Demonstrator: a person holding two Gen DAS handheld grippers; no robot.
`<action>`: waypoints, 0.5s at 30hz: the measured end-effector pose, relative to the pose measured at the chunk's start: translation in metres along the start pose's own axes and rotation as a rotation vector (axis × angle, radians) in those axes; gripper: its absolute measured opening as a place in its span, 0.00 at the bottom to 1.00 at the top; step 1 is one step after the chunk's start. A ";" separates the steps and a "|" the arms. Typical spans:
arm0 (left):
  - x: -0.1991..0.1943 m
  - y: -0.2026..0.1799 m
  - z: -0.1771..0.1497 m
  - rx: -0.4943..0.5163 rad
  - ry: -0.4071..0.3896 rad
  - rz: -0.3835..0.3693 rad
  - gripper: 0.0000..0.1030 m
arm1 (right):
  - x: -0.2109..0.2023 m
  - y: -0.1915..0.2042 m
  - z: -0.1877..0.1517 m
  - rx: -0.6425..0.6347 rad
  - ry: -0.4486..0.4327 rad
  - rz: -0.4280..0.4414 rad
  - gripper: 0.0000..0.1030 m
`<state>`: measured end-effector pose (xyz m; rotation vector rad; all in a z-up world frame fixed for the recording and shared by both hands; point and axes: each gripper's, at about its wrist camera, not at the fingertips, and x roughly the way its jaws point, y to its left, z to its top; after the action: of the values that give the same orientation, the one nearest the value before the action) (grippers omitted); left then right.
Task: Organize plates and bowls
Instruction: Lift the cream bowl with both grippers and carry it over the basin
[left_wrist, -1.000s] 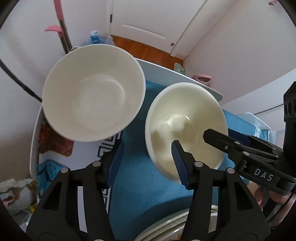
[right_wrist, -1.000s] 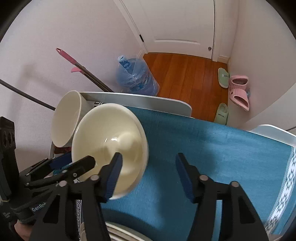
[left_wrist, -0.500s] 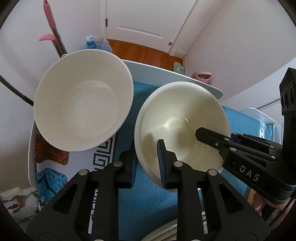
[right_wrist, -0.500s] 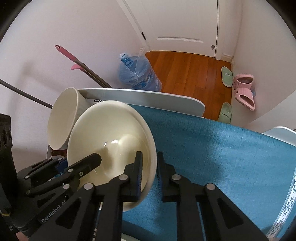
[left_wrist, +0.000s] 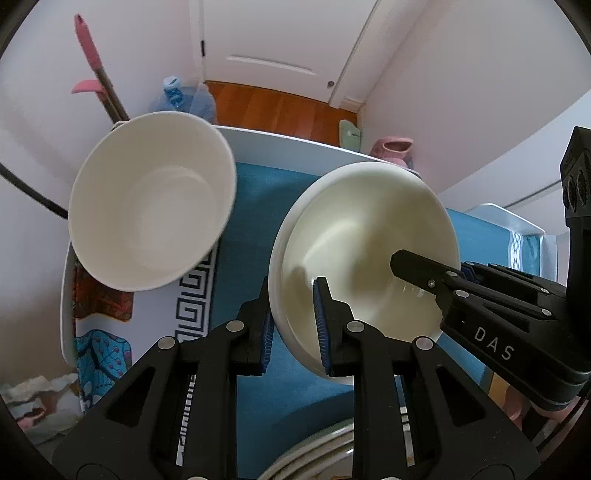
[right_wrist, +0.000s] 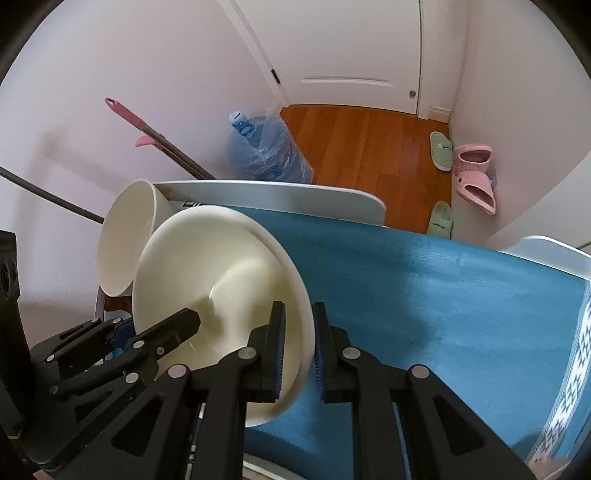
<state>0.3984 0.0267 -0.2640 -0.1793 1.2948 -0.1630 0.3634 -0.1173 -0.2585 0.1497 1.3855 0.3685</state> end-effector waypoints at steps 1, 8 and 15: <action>-0.001 -0.002 0.000 0.003 0.000 -0.002 0.17 | -0.003 -0.001 -0.001 0.004 -0.003 -0.005 0.13; -0.028 -0.035 -0.008 0.069 0.003 -0.030 0.17 | -0.042 -0.011 -0.017 0.051 -0.039 -0.033 0.13; -0.064 -0.102 -0.033 0.183 -0.019 -0.072 0.17 | -0.113 -0.048 -0.056 0.120 -0.104 -0.068 0.13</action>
<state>0.3479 -0.0599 -0.1897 -0.0705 1.2484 -0.3391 0.3009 -0.2066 -0.1795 0.2167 1.3069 0.2180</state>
